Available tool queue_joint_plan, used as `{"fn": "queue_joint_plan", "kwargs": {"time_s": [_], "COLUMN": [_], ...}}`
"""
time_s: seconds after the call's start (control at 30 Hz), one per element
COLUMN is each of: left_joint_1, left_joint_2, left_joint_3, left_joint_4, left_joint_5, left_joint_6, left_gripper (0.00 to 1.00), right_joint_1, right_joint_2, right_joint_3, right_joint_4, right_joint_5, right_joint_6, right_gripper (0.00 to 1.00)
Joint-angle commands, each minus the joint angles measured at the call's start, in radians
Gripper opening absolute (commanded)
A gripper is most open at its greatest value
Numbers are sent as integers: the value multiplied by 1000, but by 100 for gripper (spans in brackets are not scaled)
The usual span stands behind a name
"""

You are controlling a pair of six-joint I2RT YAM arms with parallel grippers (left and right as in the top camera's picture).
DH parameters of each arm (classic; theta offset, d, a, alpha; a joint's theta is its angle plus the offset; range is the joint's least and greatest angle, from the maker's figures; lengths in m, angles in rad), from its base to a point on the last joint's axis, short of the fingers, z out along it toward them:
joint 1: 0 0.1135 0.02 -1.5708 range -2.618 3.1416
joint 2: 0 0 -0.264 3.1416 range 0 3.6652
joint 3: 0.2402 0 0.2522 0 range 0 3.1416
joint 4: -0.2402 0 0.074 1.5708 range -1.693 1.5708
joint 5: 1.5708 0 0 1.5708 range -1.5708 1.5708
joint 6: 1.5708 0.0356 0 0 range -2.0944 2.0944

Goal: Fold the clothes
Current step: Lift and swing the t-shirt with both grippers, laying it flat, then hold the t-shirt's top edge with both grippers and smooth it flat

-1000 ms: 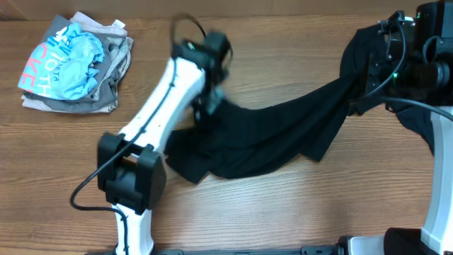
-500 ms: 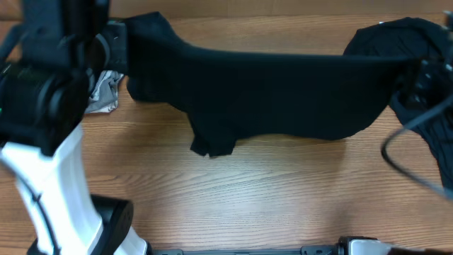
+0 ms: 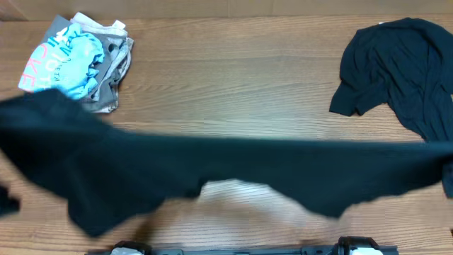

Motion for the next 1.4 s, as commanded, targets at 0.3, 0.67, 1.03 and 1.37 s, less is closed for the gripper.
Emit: {"fn": "queue_joint_plan", "kwargs": {"time_s": [0.3,0.67,1.03,1.37], "left_joint_1": [6,6,10,60], "left_joint_2": [162,676,1141,1183], "left_joint_3": [-145,-239,-239,-239], "left_joint_4": [-7,21,579,930], "left_joint_5": [-87,-87,-76,76], "left_joint_6": [-23,-25,-13,-13], "left_gripper": [4,4,4,4], "right_joint_1": [-9,-5,2,2], "right_joint_2": [198,649,1021,1080], "right_joint_3": [-238,-549,-581,-581], "right_joint_4": [62,301,852,1077], "right_joint_5": [-78,-85,-95,-92], "right_joint_6": [1,-7,-6,-7], "right_gripper": [4,4,4,4]}}
